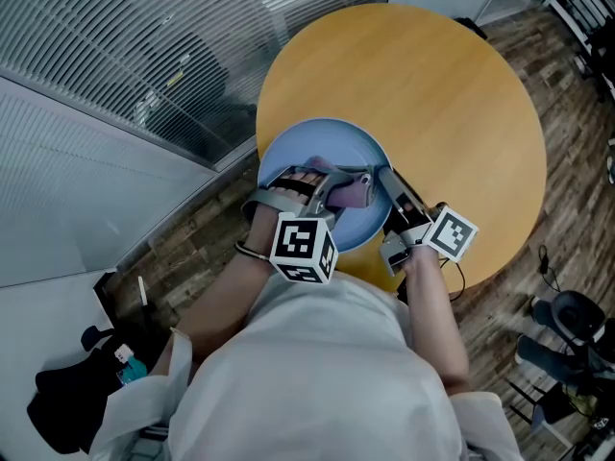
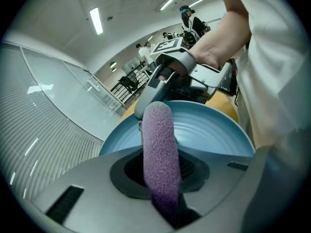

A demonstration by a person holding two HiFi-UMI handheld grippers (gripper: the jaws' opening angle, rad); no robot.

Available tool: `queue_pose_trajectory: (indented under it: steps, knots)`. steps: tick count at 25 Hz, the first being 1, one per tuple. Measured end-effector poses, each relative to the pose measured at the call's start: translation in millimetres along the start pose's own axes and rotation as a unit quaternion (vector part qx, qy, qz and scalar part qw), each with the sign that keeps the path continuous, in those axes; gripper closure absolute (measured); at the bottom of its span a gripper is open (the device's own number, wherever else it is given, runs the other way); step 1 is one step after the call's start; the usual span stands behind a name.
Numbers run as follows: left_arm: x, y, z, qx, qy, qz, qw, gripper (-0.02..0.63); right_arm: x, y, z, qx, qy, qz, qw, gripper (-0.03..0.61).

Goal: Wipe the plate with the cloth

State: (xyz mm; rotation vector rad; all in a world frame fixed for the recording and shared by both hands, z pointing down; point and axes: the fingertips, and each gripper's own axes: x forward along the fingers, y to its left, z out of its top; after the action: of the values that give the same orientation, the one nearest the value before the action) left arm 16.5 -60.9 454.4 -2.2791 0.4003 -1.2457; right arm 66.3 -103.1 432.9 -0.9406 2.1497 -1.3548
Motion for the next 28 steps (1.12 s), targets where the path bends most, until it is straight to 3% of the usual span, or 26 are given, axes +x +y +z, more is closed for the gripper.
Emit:
queue_pose_trajectory:
  steps: [11, 18, 28]
  knots:
    - [-4, -40, 11, 0.002, -0.043, -0.078, 0.9960, 0.531, 1, -2, 6, -0.010, -0.010, -0.012, 1.000, 0.468]
    - [-5, -66, 11, -0.001, -0.066, -0.142, 0.9877, 0.531, -1, -3, 5, -0.014, -0.010, -0.013, 1.000, 0.466]
    - [-5, -42, -2, -0.049, -0.053, -0.127, 0.9893, 0.531, 2, 3, 0, -0.015, 0.009, 0.002, 1.000, 0.462]
